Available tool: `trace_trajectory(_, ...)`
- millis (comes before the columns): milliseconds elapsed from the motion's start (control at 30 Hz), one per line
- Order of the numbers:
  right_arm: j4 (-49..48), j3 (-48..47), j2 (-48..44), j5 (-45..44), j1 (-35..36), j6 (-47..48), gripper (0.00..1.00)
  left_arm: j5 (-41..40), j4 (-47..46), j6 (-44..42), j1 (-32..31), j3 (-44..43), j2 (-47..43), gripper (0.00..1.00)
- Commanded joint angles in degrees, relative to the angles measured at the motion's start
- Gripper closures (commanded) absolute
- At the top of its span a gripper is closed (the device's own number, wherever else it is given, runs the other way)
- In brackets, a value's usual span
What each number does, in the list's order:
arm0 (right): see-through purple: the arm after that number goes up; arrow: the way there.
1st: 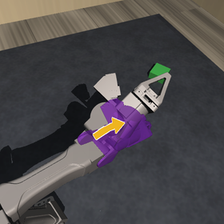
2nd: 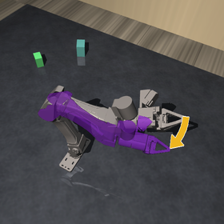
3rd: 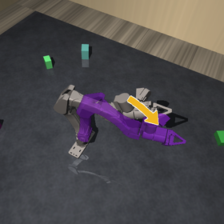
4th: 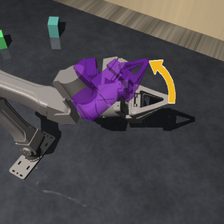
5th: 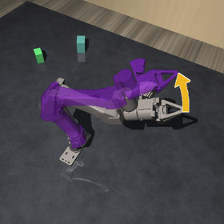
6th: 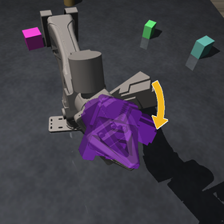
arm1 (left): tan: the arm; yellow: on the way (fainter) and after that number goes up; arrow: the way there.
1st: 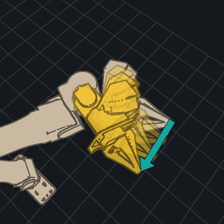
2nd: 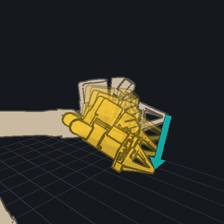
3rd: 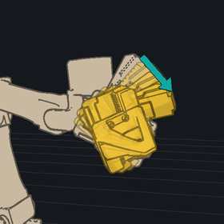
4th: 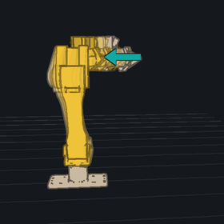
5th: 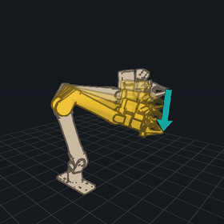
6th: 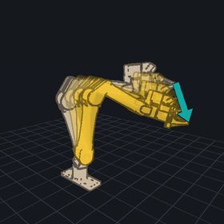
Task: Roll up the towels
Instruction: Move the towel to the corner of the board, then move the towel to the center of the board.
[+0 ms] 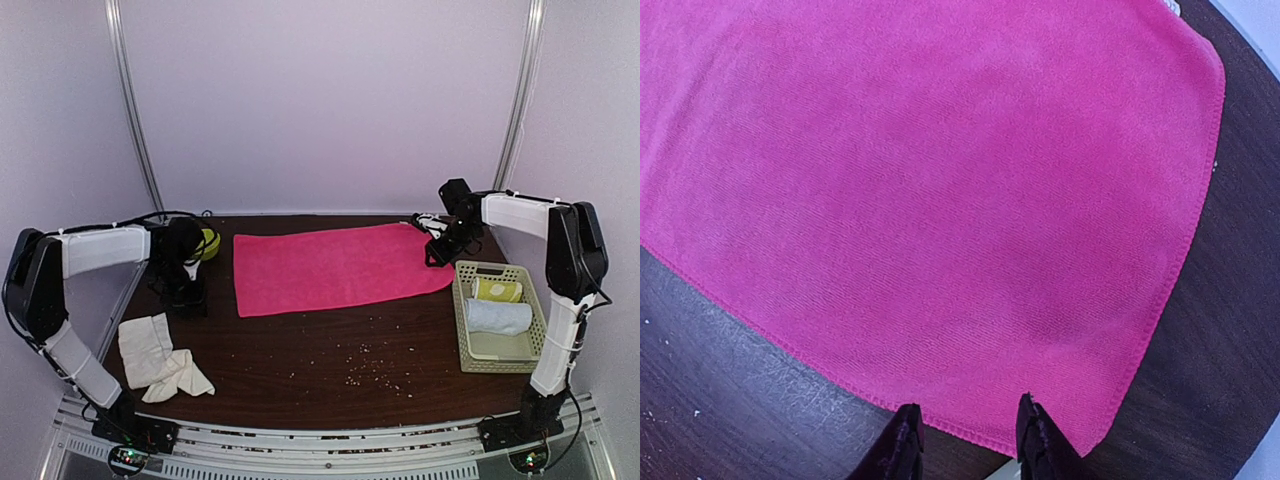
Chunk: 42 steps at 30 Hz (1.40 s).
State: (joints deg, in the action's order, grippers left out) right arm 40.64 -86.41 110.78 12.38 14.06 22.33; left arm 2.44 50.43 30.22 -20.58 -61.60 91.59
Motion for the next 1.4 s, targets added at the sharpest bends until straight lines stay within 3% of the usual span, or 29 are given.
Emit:
trace_trajectory(0,0.8,1.0,-1.1,-1.3,0.4,-0.5,0.66,3.1,-7.5,-6.7,-6.5,-11.2,4.5,0.64)
trace_trajectory(100,1.2,1.7,-1.3,-2.6,0.4,-1.1,0.66,7.8,-13.6,-7.0,-7.6,-13.4,8.4,0.67)
trace_trajectory(267,0.8,2.9,-1.2,-4.8,0.4,-1.9,0.67,11.8,-20.3,-6.0,-8.7,-15.0,15.2,0.79)
trace_trajectory(567,0.4,3.1,-1.7,-5.0,0.4,-2.5,0.68,7.3,-20.3,-5.1,-9.3,-12.8,21.3,0.84)
trace_trajectory(1100,3.2,3.2,-3.2,-3.3,2.0,2.3,0.68,4.3,-12.1,-1.2,-4.7,8.3,7.5,0.85)
trace_trajectory(1367,4.9,6.1,-3.5,-3.4,4.2,5.9,0.71,3.5,-11.1,-3.3,-4.8,3.6,2.6,0.79)
